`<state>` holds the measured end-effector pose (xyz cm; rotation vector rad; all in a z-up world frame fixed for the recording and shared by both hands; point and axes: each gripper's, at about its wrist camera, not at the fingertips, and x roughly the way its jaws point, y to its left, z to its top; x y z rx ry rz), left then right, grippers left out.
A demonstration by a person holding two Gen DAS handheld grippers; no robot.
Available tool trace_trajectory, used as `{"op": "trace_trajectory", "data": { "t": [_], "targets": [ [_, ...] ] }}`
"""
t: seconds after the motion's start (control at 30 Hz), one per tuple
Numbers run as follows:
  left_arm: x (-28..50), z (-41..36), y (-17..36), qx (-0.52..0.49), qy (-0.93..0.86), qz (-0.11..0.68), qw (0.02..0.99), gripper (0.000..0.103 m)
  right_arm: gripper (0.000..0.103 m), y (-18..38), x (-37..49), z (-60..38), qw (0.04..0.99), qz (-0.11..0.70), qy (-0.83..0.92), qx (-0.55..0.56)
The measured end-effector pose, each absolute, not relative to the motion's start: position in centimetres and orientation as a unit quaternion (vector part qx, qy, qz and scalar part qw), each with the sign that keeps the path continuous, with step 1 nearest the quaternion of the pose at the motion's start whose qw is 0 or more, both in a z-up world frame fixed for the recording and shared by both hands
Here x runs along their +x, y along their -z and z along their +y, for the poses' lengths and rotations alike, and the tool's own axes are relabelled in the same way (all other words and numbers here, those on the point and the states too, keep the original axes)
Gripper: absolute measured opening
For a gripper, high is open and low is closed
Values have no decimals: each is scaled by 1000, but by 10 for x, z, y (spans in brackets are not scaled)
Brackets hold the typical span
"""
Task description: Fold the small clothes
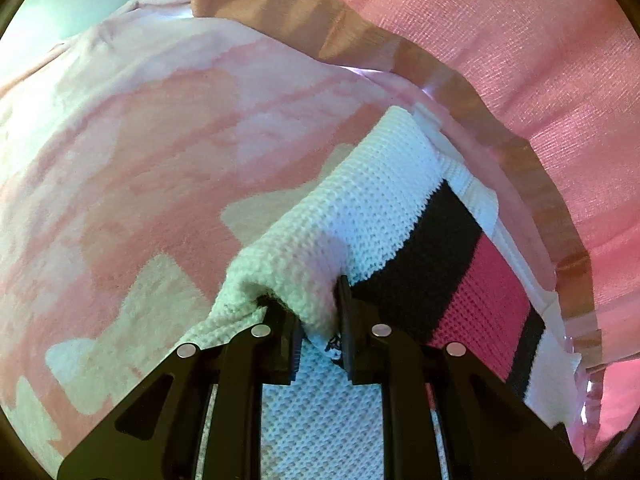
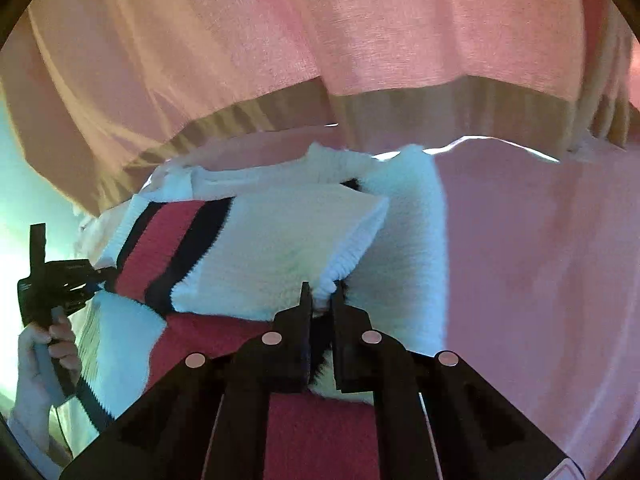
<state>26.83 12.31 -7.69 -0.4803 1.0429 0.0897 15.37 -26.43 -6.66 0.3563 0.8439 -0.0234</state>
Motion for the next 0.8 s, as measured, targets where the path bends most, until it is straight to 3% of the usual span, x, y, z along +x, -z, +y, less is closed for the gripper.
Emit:
{"op": "trace_trajectory", "data": {
  "t": [0.13,0.27,0.33,0.4,0.43,0.47,0.53,0.6,0.8],
  "targets": [
    [269,122,78,-204,-35,485,850,16,8,95,157,-275,888,427,20,167],
    [264,122,72,-197,-29,485,852,16,18,68,144,-264,894,418,25,156],
    [254,125,61,-195,-19,483,854,16,18,50,124,-260,902,402,37,152],
    [235,131,48,-189,1,480,856,16,28,34,98,-253,909,384,43,156],
    [224,135,42,-187,5,481,857,16,38,29,82,-249,911,378,44,157],
    [216,139,38,-188,6,482,856,20,46,26,67,-242,913,374,48,155],
    [190,154,30,-200,14,479,854,37,50,29,24,-232,914,374,51,152],
    [161,167,28,-201,20,475,857,46,53,42,-18,-223,910,381,47,161],
    [67,211,53,-209,32,487,847,55,54,87,-105,-203,891,412,40,188]
  ]
}}
